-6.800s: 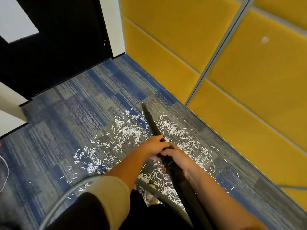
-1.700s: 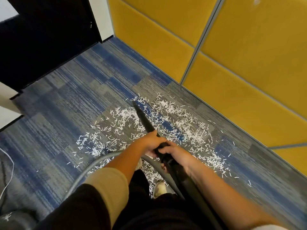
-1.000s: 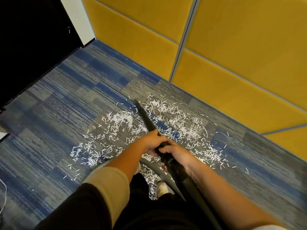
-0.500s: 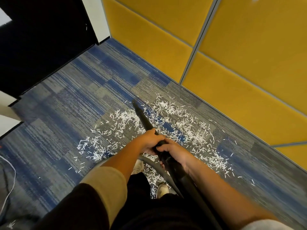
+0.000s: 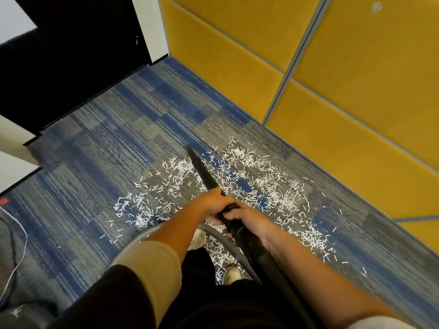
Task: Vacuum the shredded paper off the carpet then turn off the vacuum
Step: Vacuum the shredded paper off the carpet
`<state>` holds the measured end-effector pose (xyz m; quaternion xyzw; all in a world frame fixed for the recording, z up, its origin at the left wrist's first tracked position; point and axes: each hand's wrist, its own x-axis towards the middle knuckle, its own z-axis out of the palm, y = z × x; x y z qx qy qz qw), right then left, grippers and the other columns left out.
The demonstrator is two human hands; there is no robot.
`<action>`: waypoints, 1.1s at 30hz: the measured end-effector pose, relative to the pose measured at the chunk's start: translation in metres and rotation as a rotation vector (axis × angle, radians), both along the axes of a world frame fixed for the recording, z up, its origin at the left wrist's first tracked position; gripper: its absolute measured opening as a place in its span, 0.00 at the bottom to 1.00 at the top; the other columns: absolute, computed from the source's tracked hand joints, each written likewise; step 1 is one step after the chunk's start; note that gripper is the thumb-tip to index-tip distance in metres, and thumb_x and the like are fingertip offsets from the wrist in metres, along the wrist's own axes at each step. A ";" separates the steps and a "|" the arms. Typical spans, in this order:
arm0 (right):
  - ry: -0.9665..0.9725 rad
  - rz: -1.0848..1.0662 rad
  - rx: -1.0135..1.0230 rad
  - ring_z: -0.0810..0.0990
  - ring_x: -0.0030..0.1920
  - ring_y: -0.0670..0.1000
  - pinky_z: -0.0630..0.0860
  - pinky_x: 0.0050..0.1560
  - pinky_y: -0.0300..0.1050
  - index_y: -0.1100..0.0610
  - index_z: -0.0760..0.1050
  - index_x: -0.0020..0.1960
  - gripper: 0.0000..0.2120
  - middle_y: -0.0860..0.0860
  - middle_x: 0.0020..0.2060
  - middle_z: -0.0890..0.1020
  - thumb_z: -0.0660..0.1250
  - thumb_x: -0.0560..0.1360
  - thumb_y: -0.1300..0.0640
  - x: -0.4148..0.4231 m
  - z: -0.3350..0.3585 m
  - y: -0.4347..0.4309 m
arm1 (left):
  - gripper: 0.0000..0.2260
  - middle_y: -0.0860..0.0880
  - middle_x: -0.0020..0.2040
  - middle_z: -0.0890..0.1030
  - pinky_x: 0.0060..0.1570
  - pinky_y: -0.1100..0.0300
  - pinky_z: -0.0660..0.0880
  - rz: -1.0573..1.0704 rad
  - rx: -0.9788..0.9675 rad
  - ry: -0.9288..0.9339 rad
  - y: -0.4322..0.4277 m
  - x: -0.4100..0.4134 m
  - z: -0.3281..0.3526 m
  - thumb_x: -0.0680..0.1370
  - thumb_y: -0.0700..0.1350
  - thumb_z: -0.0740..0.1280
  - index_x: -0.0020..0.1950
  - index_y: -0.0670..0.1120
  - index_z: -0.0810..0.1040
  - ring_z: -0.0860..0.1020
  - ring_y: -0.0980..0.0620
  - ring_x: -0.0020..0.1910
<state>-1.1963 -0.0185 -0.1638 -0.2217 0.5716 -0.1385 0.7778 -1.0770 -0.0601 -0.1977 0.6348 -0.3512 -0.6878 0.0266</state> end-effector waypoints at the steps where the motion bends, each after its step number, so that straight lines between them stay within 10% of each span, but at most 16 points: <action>1: -0.003 -0.013 -0.001 0.71 0.28 0.54 0.72 0.21 0.40 0.54 0.65 0.63 0.16 0.58 0.35 0.71 0.58 0.77 0.66 -0.002 0.000 -0.001 | 0.13 0.41 0.50 0.76 0.32 0.59 0.80 -0.003 -0.007 0.006 -0.001 -0.002 0.001 0.80 0.45 0.62 0.62 0.43 0.65 0.80 0.47 0.41; 11: 0.007 -0.144 -0.024 0.72 0.26 0.54 0.73 0.21 0.41 0.51 0.69 0.55 0.13 0.60 0.34 0.73 0.59 0.77 0.67 -0.021 0.004 -0.018 | 0.17 0.40 0.60 0.73 0.44 0.50 0.81 -0.104 -0.031 0.039 -0.032 -0.030 0.003 0.81 0.46 0.61 0.68 0.44 0.62 0.80 0.42 0.53; 23: 0.001 -0.042 -0.014 0.72 0.25 0.52 0.72 0.20 0.39 0.55 0.66 0.60 0.14 0.58 0.33 0.73 0.59 0.77 0.67 0.004 -0.005 -0.027 | 0.13 0.44 0.43 0.73 0.22 0.64 0.75 -0.057 -0.042 -0.030 -0.029 -0.001 0.004 0.81 0.44 0.60 0.62 0.40 0.65 0.75 0.52 0.32; 33: -0.002 0.055 0.017 0.73 0.28 0.53 0.73 0.21 0.40 0.53 0.66 0.59 0.14 0.60 0.36 0.74 0.60 0.77 0.66 0.010 -0.007 -0.018 | 0.09 0.41 0.51 0.75 0.51 0.46 0.79 0.078 0.014 0.003 -0.011 0.010 0.006 0.81 0.45 0.62 0.57 0.41 0.66 0.80 0.41 0.52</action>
